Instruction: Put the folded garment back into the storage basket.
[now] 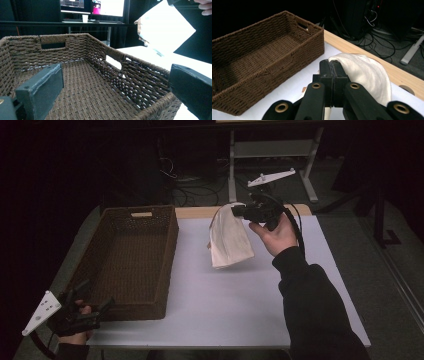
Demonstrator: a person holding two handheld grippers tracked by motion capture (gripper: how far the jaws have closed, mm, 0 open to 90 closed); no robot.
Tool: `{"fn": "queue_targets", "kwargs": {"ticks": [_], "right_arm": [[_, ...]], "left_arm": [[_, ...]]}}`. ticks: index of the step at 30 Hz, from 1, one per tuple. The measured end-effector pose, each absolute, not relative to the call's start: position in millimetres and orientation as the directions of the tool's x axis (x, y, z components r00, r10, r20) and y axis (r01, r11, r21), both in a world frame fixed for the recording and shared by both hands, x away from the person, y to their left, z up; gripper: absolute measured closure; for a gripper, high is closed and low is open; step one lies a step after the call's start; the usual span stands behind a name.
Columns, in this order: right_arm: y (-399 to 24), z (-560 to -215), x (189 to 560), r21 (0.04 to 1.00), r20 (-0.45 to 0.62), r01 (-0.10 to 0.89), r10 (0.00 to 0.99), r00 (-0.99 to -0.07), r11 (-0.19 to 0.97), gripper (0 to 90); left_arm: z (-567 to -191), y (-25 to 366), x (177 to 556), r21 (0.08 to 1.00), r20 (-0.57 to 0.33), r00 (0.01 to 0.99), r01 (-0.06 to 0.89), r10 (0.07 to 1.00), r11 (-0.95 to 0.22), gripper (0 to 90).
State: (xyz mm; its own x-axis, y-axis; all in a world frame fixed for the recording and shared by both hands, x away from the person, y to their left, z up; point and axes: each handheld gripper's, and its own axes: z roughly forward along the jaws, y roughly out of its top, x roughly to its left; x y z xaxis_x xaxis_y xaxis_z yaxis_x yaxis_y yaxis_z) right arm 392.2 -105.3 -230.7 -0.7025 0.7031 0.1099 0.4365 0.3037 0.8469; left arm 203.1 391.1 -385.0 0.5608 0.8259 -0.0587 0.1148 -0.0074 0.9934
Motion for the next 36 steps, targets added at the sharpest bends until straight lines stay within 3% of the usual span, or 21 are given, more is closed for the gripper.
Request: {"fn": "queue_targets", "kwargs": {"ticks": [36], "right_arm": [[-59, -198, 396, 0.877, 0.077, 0.357, 0.638, -0.766, 0.323, 87.9]], "left_arm": [[-385, 391, 203, 0.993, -0.064, 0.562, 0.115, 0.824, -0.002, 0.0]]}}
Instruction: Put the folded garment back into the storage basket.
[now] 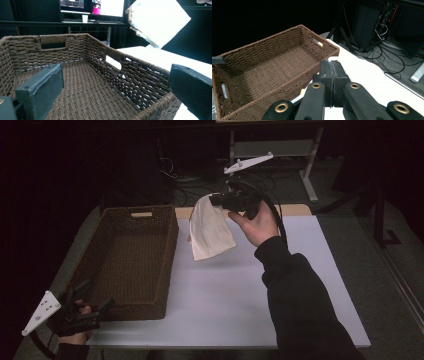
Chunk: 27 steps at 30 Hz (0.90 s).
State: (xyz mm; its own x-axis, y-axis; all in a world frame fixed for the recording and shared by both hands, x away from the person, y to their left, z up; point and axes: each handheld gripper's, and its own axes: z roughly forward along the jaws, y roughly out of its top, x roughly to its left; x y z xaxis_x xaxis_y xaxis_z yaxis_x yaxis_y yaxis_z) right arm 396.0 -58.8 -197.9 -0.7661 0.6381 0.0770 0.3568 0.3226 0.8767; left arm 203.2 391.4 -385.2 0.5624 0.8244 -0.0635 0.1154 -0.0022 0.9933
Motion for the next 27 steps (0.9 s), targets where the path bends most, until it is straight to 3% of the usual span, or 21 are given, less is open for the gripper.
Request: {"fn": "queue_targets", "kwargs": {"ticks": [27], "right_arm": [[-22, -177, 400, 0.896, 0.081, 0.320, 0.595, -0.800, 0.308, 87.9]], "left_arm": [[-385, 391, 203, 0.993, -0.065, 0.562, 0.115, 0.825, -0.001, 0.0]]}}
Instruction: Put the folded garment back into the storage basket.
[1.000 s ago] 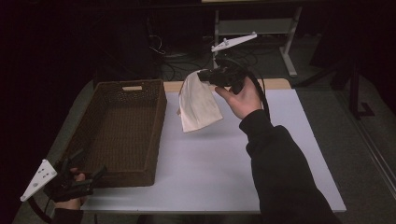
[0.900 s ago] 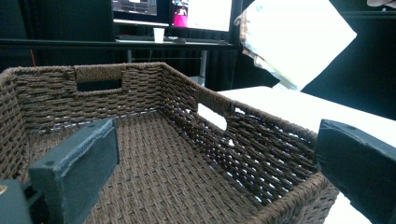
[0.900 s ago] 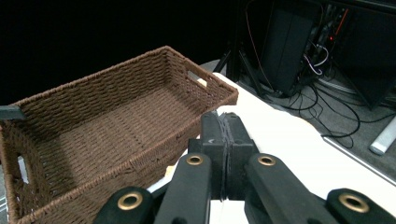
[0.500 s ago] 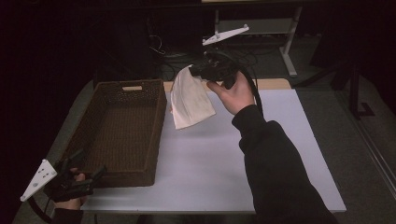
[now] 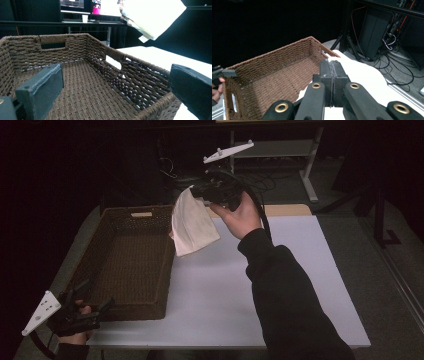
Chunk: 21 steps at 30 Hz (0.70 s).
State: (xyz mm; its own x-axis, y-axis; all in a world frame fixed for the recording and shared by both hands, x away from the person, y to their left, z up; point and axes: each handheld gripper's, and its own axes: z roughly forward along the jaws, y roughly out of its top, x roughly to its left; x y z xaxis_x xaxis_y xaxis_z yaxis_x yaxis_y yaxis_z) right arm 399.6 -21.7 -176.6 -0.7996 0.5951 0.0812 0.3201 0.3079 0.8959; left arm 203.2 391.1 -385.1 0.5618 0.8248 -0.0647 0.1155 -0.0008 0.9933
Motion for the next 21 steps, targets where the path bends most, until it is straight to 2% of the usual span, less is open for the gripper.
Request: {"fn": "queue_targets", "kwargs": {"ticks": [21], "right_arm": [[23, -162, 407, 0.906, 0.087, 0.297, 0.554, -0.828, 0.301, 87.8]], "left_arm": [[-385, 391, 203, 0.993, -0.067, 0.563, 0.118, 0.824, 0.000, 0.0]]}}
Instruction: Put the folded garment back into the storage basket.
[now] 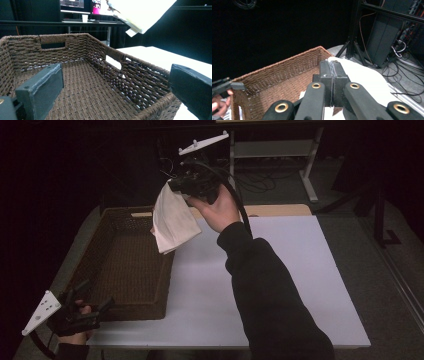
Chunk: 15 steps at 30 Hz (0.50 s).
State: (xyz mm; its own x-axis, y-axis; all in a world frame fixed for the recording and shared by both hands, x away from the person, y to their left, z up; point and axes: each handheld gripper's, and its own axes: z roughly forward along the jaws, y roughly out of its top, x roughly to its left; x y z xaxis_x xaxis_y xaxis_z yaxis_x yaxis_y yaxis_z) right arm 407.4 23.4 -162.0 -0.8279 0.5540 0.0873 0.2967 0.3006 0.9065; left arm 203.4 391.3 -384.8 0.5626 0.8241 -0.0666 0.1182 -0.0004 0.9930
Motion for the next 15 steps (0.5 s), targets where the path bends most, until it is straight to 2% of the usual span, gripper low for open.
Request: {"fn": "queue_targets", "kwargs": {"ticks": [15], "right_arm": [[57, -160, 414, 0.909, 0.084, 0.282, 0.527, -0.846, 0.308, 87.9]], "left_arm": [[-385, 392, 204, 0.993, -0.074, 0.564, 0.118, 0.823, 0.008, 0.0]]}}
